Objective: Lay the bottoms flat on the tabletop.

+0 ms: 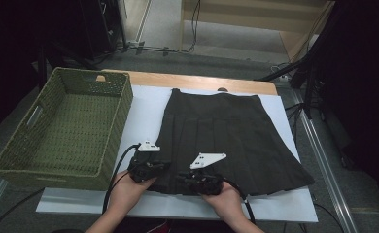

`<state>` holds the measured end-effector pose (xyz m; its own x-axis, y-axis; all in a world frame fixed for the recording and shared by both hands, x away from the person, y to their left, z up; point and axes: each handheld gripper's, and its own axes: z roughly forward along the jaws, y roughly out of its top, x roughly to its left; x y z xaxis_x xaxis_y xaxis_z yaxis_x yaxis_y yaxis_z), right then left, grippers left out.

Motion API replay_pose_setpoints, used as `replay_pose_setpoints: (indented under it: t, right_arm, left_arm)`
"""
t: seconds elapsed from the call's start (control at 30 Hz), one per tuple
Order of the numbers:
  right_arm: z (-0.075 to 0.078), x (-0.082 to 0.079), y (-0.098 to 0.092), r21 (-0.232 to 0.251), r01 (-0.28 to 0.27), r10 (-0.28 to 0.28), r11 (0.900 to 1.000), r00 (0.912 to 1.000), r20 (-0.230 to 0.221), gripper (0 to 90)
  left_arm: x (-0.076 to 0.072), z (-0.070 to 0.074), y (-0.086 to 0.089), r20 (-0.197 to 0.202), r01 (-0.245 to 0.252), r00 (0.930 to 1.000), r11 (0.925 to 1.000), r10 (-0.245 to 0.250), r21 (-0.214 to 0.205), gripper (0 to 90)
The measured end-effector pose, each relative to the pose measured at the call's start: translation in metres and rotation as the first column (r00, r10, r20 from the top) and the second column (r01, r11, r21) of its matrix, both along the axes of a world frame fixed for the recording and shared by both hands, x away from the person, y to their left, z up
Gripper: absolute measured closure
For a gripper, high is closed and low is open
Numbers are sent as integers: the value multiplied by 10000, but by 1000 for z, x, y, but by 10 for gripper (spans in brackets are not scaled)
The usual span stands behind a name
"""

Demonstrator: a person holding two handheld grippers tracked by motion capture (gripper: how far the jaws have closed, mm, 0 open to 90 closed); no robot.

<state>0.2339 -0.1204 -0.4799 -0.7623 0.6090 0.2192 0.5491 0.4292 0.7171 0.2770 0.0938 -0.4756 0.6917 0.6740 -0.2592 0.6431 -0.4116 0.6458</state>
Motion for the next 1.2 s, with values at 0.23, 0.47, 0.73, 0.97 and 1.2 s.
replay_pose_setpoints:
  t: [0.23, 0.47, 0.73, 0.97, 1.2]
  right_arm:
    - [2, 7, -23, -42, 482, -482, 9988, 9988, 7, 726]
    - [0, 12, -43, 7, 620, -619, 9981, 9980, -147, 643]
    - [3, 17, -64, 366, 904, -892, 9952, 9955, -310, 550]
    - [3, 20, -77, 353, 1063, -1054, 9937, 9941, -261, 458]
    - [2, 20, -95, 307, 1365, -1361, 9902, 9906, -157, 361]
  left_arm:
    - [5, -24, -6, -159, 341, 9993, 9991, -337, 237, 877]
    - [-1, -9, 1, -619, 831, 9946, 9964, -838, -150, 751]
    - [1, 7, 14, 45, 637, 9980, 9963, -635, -573, 595]
    - [8, 8, 26, 660, 39, 9978, 9996, -22, -265, 407]
    - [13, 5, 29, 993, -69, 9950, 10000, 76, -72, 258]
